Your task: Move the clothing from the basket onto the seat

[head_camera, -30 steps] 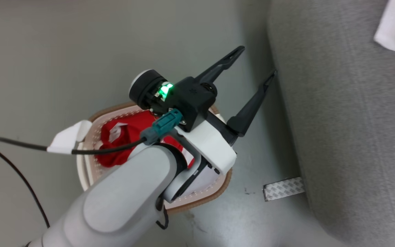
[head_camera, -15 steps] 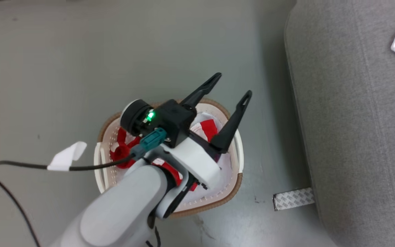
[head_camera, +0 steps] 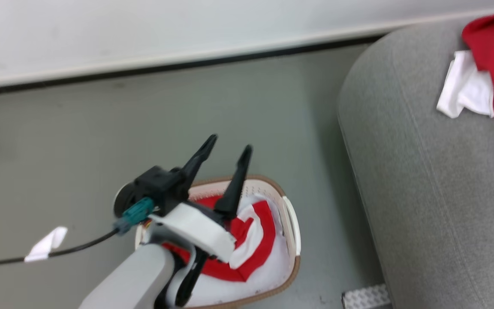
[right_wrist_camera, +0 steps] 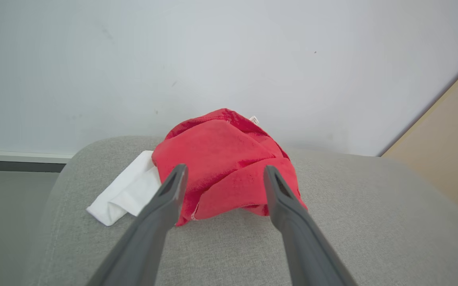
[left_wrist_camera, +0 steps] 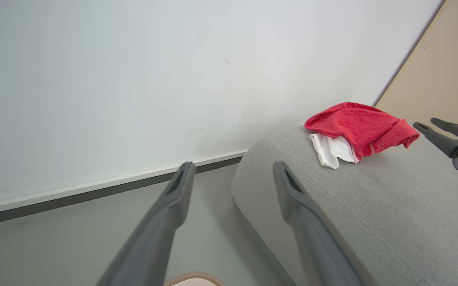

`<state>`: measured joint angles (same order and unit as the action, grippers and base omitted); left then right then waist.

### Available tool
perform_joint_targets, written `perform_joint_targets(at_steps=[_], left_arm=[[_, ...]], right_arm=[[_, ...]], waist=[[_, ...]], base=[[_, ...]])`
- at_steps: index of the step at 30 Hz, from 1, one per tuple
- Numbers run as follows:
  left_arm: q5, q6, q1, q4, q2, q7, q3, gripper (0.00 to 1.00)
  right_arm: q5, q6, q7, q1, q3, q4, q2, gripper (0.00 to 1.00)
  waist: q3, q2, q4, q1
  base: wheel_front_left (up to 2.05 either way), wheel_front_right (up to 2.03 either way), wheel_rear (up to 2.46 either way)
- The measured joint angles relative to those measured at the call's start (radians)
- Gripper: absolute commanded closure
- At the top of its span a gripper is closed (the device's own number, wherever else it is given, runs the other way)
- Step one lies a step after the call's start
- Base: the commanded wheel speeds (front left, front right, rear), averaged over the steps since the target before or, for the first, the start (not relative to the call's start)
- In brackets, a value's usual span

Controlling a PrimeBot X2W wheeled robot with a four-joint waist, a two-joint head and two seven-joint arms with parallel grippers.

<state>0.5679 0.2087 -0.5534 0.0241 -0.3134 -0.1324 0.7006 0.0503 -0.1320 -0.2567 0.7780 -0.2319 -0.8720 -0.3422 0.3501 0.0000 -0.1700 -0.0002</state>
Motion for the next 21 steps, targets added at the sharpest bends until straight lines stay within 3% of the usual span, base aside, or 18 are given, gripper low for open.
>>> perform_joint_targets(at_steps=[11,21], left_arm=[[0.089,0.058,0.245,0.091,-0.042,-0.109,-0.118,0.0],[0.061,0.083,0.438,0.139,-0.086,-0.131,-0.221,0.0]], right_arm=[[-0.033,0.0,-0.008,-0.375,0.077,0.37,0.112,0.0],[-0.063,0.0,-0.001,-0.603,0.154,0.478,0.233,0.0]], waist=[[-0.239,0.0,0.089,-0.0003],[-0.378,0.0001,0.205,-0.0002]], base=[[0.0,0.0,0.0],[0.0,0.0,0.0]])
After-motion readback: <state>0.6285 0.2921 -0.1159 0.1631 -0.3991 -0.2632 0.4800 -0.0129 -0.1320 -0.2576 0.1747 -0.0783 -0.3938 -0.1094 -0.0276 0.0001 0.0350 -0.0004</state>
